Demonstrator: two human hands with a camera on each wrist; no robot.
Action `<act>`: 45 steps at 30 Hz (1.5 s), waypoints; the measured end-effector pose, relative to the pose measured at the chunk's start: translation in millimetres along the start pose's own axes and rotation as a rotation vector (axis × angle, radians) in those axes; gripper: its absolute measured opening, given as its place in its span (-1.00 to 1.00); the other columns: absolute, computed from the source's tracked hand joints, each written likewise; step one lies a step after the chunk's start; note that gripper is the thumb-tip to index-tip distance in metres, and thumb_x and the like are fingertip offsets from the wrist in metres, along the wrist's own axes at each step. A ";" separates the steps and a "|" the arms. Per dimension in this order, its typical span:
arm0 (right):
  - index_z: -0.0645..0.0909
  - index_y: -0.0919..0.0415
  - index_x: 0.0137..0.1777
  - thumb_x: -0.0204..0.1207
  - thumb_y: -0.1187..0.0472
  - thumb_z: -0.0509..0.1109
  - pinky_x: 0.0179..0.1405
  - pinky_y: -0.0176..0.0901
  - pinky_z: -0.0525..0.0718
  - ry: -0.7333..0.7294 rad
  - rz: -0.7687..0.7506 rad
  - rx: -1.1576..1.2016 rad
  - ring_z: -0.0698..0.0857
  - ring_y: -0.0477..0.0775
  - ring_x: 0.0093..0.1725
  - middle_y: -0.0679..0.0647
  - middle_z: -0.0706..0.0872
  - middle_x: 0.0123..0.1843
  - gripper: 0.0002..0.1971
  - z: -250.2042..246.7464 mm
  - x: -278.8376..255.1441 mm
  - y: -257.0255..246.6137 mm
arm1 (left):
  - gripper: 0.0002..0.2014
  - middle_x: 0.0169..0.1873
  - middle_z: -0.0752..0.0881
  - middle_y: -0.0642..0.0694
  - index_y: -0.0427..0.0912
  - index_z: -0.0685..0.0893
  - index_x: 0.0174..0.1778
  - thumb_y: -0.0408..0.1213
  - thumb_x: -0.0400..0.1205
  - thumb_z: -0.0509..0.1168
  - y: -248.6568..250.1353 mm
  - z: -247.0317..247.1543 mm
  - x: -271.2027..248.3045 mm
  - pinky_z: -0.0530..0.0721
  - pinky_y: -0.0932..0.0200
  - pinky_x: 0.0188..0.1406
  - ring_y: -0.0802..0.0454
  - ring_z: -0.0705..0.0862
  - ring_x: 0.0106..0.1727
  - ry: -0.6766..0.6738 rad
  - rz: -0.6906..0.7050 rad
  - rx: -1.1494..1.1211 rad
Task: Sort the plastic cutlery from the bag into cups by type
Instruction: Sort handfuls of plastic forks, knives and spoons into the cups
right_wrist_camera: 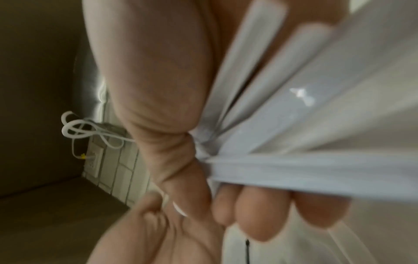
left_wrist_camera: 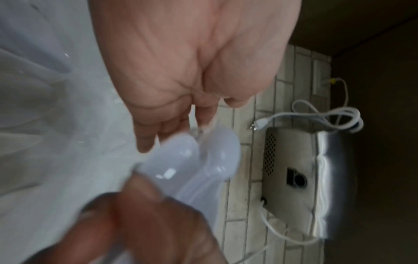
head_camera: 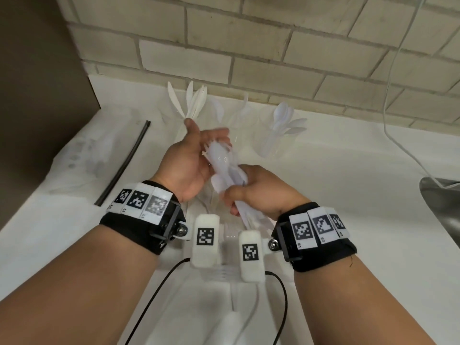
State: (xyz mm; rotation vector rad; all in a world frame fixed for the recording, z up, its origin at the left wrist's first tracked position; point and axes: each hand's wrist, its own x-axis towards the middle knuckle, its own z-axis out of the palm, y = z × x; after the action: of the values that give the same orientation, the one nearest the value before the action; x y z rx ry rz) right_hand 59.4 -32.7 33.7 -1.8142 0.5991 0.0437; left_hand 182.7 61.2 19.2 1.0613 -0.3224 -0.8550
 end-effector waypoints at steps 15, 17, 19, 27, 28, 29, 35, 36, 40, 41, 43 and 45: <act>0.47 0.28 0.32 0.36 0.51 0.47 0.03 0.13 0.73 0.302 -0.526 0.743 0.72 0.13 -0.12 0.17 0.67 -0.06 -0.48 3.4 23.7 -26.6 | -0.07 0.40 0.51 -0.52 -0.46 0.45 0.46 0.38 0.60 -0.15 -12.4 -7.8 -10.9 0.53 -0.22 0.36 -0.43 0.55 0.40 -0.245 -0.606 -0.171; 0.52 0.38 0.22 0.28 0.52 0.53 0.07 0.12 0.73 0.351 -0.482 0.658 0.76 0.11 -0.09 0.13 0.74 -0.14 -0.51 8.3 25.5 -20.1 | -0.14 0.36 0.55 -0.55 -0.54 0.45 0.42 0.29 0.67 -0.12 -9.7 -6.7 -10.1 0.55 -0.20 0.33 -0.41 0.57 0.37 -0.168 -0.584 -0.283; 0.57 0.48 0.12 0.28 0.58 0.53 -0.01 0.01 0.73 0.367 -0.460 0.608 0.77 0.09 -0.13 0.12 0.77 -0.21 -0.60 11.2 25.8 -16.7 | -0.19 0.33 0.58 -0.53 -0.55 0.46 0.40 0.23 0.70 -0.10 -7.9 -7.1 -9.1 0.57 -0.24 0.31 -0.41 0.58 0.36 -0.118 -0.563 -0.333; 0.63 0.45 -0.04 0.28 0.58 0.53 -0.12 -0.02 0.75 0.375 -0.457 0.570 0.77 0.08 -0.20 0.15 0.76 -0.25 -0.74 16.8 27.3 -14.6 | -0.31 0.19 0.71 -0.42 -0.50 0.72 0.04 0.10 0.75 -0.07 -4.5 -0.8 -12.3 0.54 -0.22 0.34 -0.28 0.66 0.25 -0.079 -0.523 -0.354; 0.68 0.43 -0.12 0.30 0.58 0.53 -0.15 -0.06 0.74 0.371 -0.444 0.547 0.78 0.06 -0.22 0.14 0.78 -0.26 -0.81 18.5 26.3 -13.6 | -0.30 0.15 0.73 -0.40 -0.47 0.77 -0.06 0.08 0.75 -0.07 -3.9 -0.3 -11.9 0.53 -0.22 0.35 -0.27 0.67 0.24 -0.076 -0.508 -0.359; 0.71 0.37 -0.19 0.30 0.57 0.53 -0.15 -0.06 0.74 0.374 -0.427 0.550 0.79 0.06 -0.23 0.11 0.79 -0.28 -0.85 19.4 25.7 -13.3 | -0.30 0.19 0.72 -0.40 -0.46 0.77 -0.06 0.09 0.75 -0.07 -3.6 -1.0 -11.1 0.50 -0.23 0.39 -0.27 0.65 0.28 -0.077 -0.509 -0.348; 0.71 0.23 -0.24 0.36 0.53 0.50 -0.40 -0.25 0.64 0.321 -0.383 0.521 0.74 0.00 -0.33 0.02 0.76 -0.34 -0.82 24.9 27.2 -11.6 | -0.32 0.34 0.66 -0.29 -0.27 0.59 0.37 0.22 0.71 -0.12 -0.9 -0.2 -12.0 0.46 -0.23 0.42 -0.20 0.59 0.41 -0.126 -0.491 -0.375; 0.71 0.23 -0.22 0.38 0.53 0.47 -0.41 -0.23 0.64 0.309 -0.375 0.500 0.74 0.01 -0.33 0.04 0.76 -0.33 -0.82 25.9 26.9 -10.5 | -0.31 0.32 0.69 -0.20 -0.18 0.60 0.38 0.27 0.68 -0.12 0.8 0.3 -14.5 0.47 -0.23 0.40 -0.17 0.62 0.36 -0.167 -0.468 -0.325; 0.70 0.36 -0.15 0.27 0.58 0.38 -0.24 -0.11 0.70 0.277 -0.419 0.543 0.74 0.10 -0.24 0.16 0.74 -0.29 -0.79 23.8 25.7 -10.9 | -0.32 0.22 0.73 -0.03 -0.07 0.59 0.40 0.33 0.53 0.11 3.4 -1.2 -22.0 0.53 0.01 0.25 0.04 0.71 0.18 -0.286 -0.208 -0.016; 0.71 0.34 -0.10 0.28 0.53 0.37 -0.18 -0.14 0.71 0.274 -0.418 0.518 0.76 0.06 -0.19 0.12 0.76 -0.24 -0.77 24.8 26.0 -9.5 | -0.35 0.27 0.72 -0.05 -0.09 0.54 0.43 0.21 0.50 0.27 4.7 0.7 -23.7 0.52 0.05 0.30 0.06 0.68 0.27 -0.298 -0.123 0.067; 0.67 0.19 0.09 0.45 0.47 0.34 -0.14 -0.33 0.69 0.235 -0.373 0.446 0.76 -0.16 -0.15 -0.05 0.74 -0.14 -0.73 28.0 27.2 -3.1 | -0.45 0.20 0.77 -0.10 -0.16 0.62 0.32 -0.10 0.41 0.51 10.1 9.7 -27.9 0.58 0.06 0.32 0.04 0.70 0.27 -0.285 -0.021 0.273; 0.60 0.10 0.09 0.50 0.56 0.29 -0.16 -0.43 0.69 0.166 -0.305 0.432 0.71 -0.25 -0.16 -0.08 0.66 -0.11 -0.65 32.7 26.6 -1.1 | -0.61 0.00 0.84 -0.11 -0.17 0.75 0.08 -0.25 0.34 0.59 13.6 17.9 -28.3 0.69 0.00 0.19 0.03 0.79 0.10 -0.163 0.027 0.439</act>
State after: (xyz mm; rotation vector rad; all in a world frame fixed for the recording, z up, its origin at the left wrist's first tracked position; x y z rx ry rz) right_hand 91.6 -12.9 15.1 -1.4745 0.4024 -0.4164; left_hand 159.7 73.9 44.1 1.3906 -0.6825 -0.8695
